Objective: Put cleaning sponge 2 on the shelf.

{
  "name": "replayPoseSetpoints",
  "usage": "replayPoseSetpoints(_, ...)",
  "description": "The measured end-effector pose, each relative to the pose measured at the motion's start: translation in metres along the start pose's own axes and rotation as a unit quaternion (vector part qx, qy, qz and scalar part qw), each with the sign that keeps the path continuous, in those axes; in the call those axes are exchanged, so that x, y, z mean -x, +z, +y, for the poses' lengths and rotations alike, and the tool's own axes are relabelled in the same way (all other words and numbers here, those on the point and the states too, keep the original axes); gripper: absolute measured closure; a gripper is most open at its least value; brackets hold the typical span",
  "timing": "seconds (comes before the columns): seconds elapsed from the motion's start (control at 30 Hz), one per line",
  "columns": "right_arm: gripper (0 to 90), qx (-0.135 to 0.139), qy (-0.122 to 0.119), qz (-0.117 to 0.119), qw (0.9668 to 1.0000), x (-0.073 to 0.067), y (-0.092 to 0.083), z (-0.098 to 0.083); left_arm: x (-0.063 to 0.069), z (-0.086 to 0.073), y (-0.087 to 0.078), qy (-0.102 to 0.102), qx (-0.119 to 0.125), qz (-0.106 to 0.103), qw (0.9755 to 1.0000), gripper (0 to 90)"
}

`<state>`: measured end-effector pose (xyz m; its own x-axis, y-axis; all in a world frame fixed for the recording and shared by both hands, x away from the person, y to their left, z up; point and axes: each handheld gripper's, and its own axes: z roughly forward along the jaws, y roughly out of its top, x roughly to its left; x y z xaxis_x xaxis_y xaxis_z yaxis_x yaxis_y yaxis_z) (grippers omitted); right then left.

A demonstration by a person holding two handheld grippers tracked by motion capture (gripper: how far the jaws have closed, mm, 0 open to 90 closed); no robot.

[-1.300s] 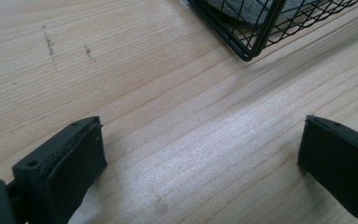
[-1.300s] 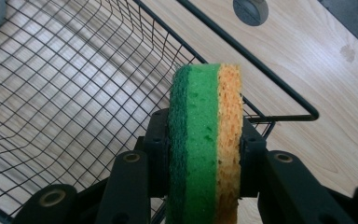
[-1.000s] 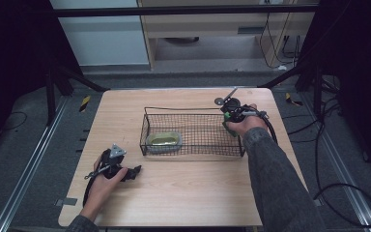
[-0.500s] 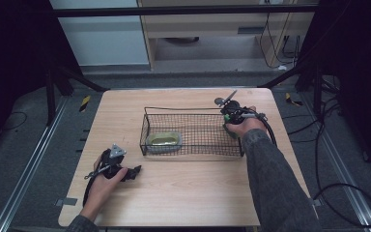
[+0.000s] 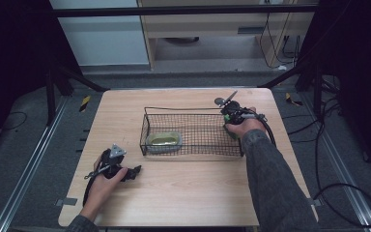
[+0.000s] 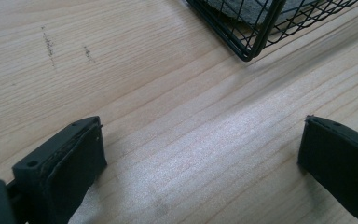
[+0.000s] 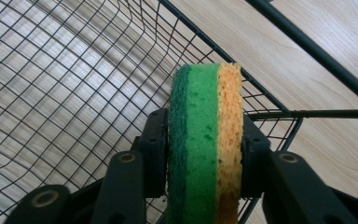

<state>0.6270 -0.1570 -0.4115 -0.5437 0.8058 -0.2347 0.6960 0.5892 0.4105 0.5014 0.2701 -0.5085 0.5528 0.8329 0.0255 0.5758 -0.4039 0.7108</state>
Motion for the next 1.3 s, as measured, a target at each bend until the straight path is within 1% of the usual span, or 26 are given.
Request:
replayPoseSetpoints(0.13, 58.4, 0.001, 0.003, 0.004, 1.0, -0.001, -0.002, 0.0, 0.0, 0.0, 0.0, 0.0, 0.0, 0.0, 1.0, 0.0)
replayPoseSetpoints(0.17, 56.3, 0.002, 0.0, 0.006, 1.0, -0.001, -0.003, 0.0, 0.0, 0.0, 0.0, 0.0, 0.0, 0.0, 1.0, 0.0)
replayPoseSetpoints(0.23, 56.0, 0.004, 0.001, 0.006, 1.0, -0.001, -0.005, 0.0, 0.0, 0.0, 0.0, 0.0, 0.0, 0.0, 1.0, 0.0)
replayPoseSetpoints(0.27, 56.0, 0.006, 0.0, 0.006, 1.0, -0.001, -0.007, 0.0, 0.0, 0.0, 0.0, 0.001, 0.0, 0.0, 1.0, 0.0)
replayPoseSetpoints(0.3, 56.3, 0.007, 0.006, 0.007, 0.9999, -0.002, -0.008, 0.0, 0.0, 0.0, 0.0, 0.0, 0.0, -0.001, 1.0, 0.0)
replayPoseSetpoints(0.33, 56.7, 0.008, 0.003, 0.008, 0.9999, -0.002, -0.009, -0.001, 0.0, 0.0, 0.0, 0.0, 0.0, -0.001, 1.0, 0.0)
replayPoseSetpoints(0.5, 59.3, 0.016, 0.003, 0.011, 0.9998, -0.004, -0.014, -0.002, 0.0, 0.0, 0.0, 0.002, -0.001, -0.001, 1.0, 0.0)
replayPoseSetpoints(0.7, 61.9, 0.021, -0.003, 0.017, 0.9996, -0.01, -0.018, -0.004, 0.0, 0.0, 0.0, 0.0, 0.0, -0.001, 1.0, 0.0)
replayPoseSetpoints(0.83, 61.1, 0.019, -0.006, 0.018, 0.9996, -0.012, -0.019, -0.006, 0.0, 0.0, 0.0, 0.001, -0.001, -0.002, 1.0, 0.0)
replayPoseSetpoints(1.3, 58.8, 0.021, -0.004, 0.028, 0.9994, -0.017, -0.019, -0.011, 0.0, 0.0, 0.0, 0.001, 0.0, -0.002, 1.0, 0.0)
